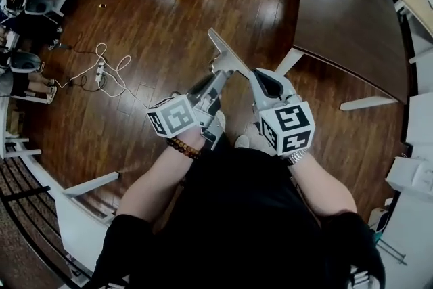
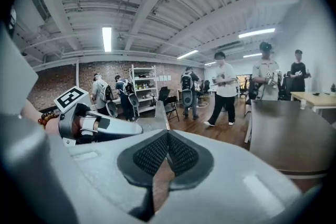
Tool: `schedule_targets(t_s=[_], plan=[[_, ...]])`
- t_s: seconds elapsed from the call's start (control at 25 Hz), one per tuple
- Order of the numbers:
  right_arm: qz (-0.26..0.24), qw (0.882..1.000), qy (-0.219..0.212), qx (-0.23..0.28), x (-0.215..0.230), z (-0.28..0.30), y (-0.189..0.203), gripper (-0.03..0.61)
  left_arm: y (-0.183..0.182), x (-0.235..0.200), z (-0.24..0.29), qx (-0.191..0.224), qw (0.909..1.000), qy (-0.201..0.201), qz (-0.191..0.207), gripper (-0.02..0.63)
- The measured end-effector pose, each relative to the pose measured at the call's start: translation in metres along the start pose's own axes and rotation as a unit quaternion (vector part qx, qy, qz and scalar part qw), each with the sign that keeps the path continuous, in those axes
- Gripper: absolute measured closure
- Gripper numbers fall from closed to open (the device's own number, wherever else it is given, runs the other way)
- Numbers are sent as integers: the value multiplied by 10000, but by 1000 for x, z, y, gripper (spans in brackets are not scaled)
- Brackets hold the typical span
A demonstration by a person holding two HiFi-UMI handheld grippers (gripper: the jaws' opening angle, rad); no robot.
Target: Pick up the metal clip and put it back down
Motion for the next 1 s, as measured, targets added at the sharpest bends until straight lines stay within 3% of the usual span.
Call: schedule_targets(t_s=[0.24, 0.4, 0.68, 1.0], plan=[[272, 9962, 827, -39, 63, 24, -12, 586, -5, -21, 79, -714, 9958, 491, -291, 588], [403, 9902, 1335, -26, 105, 48, -23, 586, -18, -40, 136, -1145, 9900, 779, -269, 588], [723, 9711, 2273, -99, 163, 66, -30, 586, -16, -50, 217, -1959, 9694, 1396, -499, 588], [1062, 9485, 2983, -126, 239, 55, -27, 586, 17, -48, 295, -2676, 9458, 1654, -810, 588]])
Point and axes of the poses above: the fingertips, and each gripper's own axes: z forward along the fingers, x to its right, y out of its underside, the point moved 3 cm from there along -z, backward along the fingers, and after that the axes turned 15 degrees about y, right-handed, at the moved point
